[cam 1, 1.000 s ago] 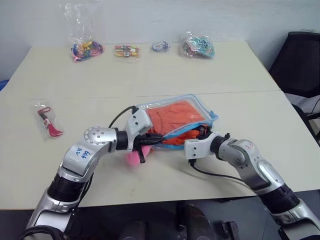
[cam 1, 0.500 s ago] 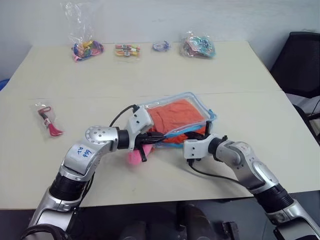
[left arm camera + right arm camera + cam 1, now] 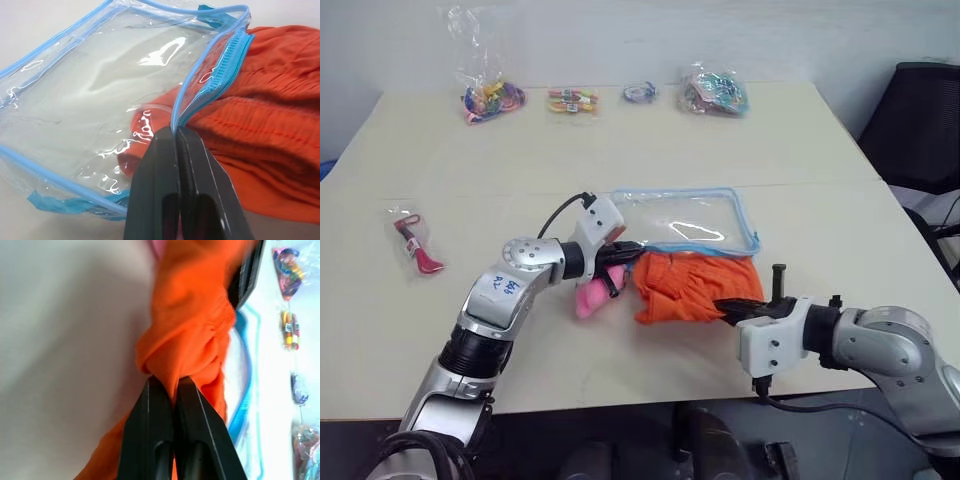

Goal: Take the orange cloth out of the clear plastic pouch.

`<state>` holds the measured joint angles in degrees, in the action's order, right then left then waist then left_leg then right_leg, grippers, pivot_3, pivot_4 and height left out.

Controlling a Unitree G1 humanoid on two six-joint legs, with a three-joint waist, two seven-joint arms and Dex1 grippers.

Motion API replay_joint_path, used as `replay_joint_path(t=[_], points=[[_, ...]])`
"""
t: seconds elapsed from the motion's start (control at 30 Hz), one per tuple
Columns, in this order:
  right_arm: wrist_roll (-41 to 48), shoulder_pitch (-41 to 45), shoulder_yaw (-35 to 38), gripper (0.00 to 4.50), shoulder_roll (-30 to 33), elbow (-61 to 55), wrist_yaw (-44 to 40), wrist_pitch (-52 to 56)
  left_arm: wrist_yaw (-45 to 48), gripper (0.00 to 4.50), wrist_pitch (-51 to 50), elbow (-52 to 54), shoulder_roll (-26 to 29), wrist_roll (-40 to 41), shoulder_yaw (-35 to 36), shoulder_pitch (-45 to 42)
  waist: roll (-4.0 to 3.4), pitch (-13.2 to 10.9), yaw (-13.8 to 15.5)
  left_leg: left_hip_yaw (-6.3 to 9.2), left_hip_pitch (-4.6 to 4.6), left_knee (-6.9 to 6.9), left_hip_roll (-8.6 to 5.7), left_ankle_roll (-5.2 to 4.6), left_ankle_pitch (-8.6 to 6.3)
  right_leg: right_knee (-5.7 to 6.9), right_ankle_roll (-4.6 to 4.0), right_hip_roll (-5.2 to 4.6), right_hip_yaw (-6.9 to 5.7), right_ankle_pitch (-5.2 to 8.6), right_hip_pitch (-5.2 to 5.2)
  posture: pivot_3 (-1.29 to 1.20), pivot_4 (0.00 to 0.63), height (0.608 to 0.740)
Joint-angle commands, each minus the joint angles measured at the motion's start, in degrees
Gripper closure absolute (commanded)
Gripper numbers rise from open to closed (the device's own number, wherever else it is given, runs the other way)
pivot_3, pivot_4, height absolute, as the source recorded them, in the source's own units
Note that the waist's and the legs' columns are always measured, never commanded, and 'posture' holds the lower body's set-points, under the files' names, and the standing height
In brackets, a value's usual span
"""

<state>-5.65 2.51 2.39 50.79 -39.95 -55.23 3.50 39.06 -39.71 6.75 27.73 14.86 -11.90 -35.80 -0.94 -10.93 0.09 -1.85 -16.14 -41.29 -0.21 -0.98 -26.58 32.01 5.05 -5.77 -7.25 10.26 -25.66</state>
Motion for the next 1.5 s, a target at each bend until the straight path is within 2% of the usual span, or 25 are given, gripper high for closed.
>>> replay_joint_path(t=[0.03,0.1,0.13,0.23,0.33,0.37,0.5,0.73,0.8,0.9,1.03,1.17,1.37,1.47,1.5], points=[[9.1,-2.2,15.0,4.46,3.9,-3.7,-5.1,2.4,3.0,4.50,3.6,0.7,2.2,-1.8,-1.2,1.0,0.01,0.0,0.1,0.00,0.00,0.00,0.00,0.00,0.00,0.00,0.00,0.00,0.00,0.00,0.01,0.00,0.150,0.740],[11.5,-2.8,23.6,4.46,6.0,-0.3,-7.6,3.5,5.3,4.50,6.3,0.9,4.2,-2.8,-1.9,2.2,0.01,0.0,0.2,0.01,0.00,-0.01,-0.02,-0.01,0.00,-0.01,0.00,-0.02,0.00,0.00,0.01,0.00,0.150,0.740],[13.1,-2.4,27.6,4.50,6.7,2.1,-8.2,5.0,6.2,4.04,7.4,0.5,5.0,-3.1,-2.0,2.7,0.01,0.0,0.2,0.00,0.00,0.01,0.00,-0.01,0.00,-0.02,0.00,-0.02,0.00,0.00,0.01,0.00,0.150,0.740],[15.2,-1.1,35.2,4.50,8.6,10.3,-9.0,5.6,9.4,3.22,11.1,-0.4,7.0,-3.5,-2.4,3.7,0.01,0.0,0.2,-0.02,0.01,0.00,0.00,-0.01,0.00,-0.01,-0.03,-0.02,0.02,-0.02,0.02,0.00,0.150,0.740],[13.5,2.6,36.9,4.50,10.4,20.2,-5.2,3.7,12.1,2.35,15.2,-0.8,8.7,-4.9,-3.3,4.2,0.01,0.0,0.1,-0.05,0.03,0.02,0.01,-0.02,0.00,-0.01,-0.06,-0.02,0.03,-0.03,0.02,0.00,0.150,0.740],[13.2,3.8,36.7,4.50,10.6,22.5,-3.7,4.1,12.7,1.94,16.3,-1.0,8.9,-5.1,-3.3,4.3,0.01,0.0,0.1,-0.06,0.03,0.03,0.00,-0.03,0.00,-0.02,-0.06,-0.02,0.04,-0.03,0.02,0.00,0.150,0.740],[11.4,6.3,34.2,4.50,8.5,29.0,2.8,3.5,13.3,0.68,18.2,-1.8,8.5,-5.3,-2.5,4.0,-0.01,0.0,0.0,-0.08,0.04,0.07,0.02,-0.03,0.00,-0.01,-0.07,-0.02,0.04,-0.03,0.00,0.00,0.150,0.740],[7.4,11.0,29.9,4.50,4.9,33.5,15.2,2.3,13.0,0.68,17.8,-1.1,8.1,-5.1,-1.5,4.1,-0.17,0.0,-0.1,-0.14,0.04,0.06,0.01,-0.04,0.01,0.00,-0.05,-0.02,0.07,-0.05,-0.02,0.00,0.150,0.740],[3.8,7.6,28.7,4.50,4.9,36.6,17.3,2.0,12.9,0.68,17.7,-0.4,8.2,-4.9,-1.1,4.6,-0.18,0.0,0.2,-0.13,0.03,0.07,0.02,-0.04,0.01,0.00,-0.05,-0.02,0.06,-0.05,-0.02,0.00,0.150,0.740],[-3.8,-4.2,24.7,4.50,4.8,43.5,19.3,-7.4,12.8,0.68,17.2,0.4,8.1,-4.1,-0.2,5.2,-0.06,0.1,1.1,-0.10,0.00,0.09,0.02,-0.04,0.01,-0.04,-0.05,-0.02,0.02,-0.04,-0.01,0.00,0.150,0.740],[-7.9,-12.5,21.5,4.50,4.7,49.0,23.5,-17.9,13.7,0.68,15.7,1.4,7.9,-1.8,1.7,5.0,-0.39,0.1,1.1,-0.20,-0.03,0.12,-0.04,-0.07,0.02,-0.15,0.04,-0.05,0.12,-0.09,0.00,0.00,0.150,0.740],[-10.5,-16.6,19.0,4.50,5.6,51.1,25.5,-24.7,16.8,0.68,15.4,2.4,8.4,1.4,3.5,4.4,-0.47,0.1,-0.2,-0.30,0.13,0.16,0.02,-0.03,0.06,-0.11,0.04,0.03,0.31,-0.13,0.01,0.00,0.150,0.740],[-11.2,-16.9,19.8,4.50,8.2,51.2,26.4,-28.4,22.2,0.68,14.3,3.6,9.6,7.5,6.7,2.4,-0.48,0.1,-0.4,-0.30,0.19,0.23,0.10,0.09,0.10,-0.12,-0.03,0.13,0.35,-0.11,0.01,0.00,0.150,0.740],[-8.0,-17.7,21.6,3.86,9.4,49.3,23.4,-27.6,25.2,0.65,13.9,2.1,11.0,9.0,7.5,0.0,-0.47,0.1,-0.1,-0.30,0.19,0.21,0.07,0.09,0.10,-0.12,-0.03,0.11,0.35,-0.11,0.02,0.00,0.150,0.740],[-6.5,-18.4,22.2,3.52,9.5,48.4,21.9,-27.1,26.0,0.65,14.1,1.8,11.3,9.1,7.5,-0.5,-0.47,0.1,-0.1,-0.28,0.18,0.21,0.06,0.09,0.10,-0.12,-0.03,0.10,0.34,-0.11,0.02,0.00,0.150,0.740]])
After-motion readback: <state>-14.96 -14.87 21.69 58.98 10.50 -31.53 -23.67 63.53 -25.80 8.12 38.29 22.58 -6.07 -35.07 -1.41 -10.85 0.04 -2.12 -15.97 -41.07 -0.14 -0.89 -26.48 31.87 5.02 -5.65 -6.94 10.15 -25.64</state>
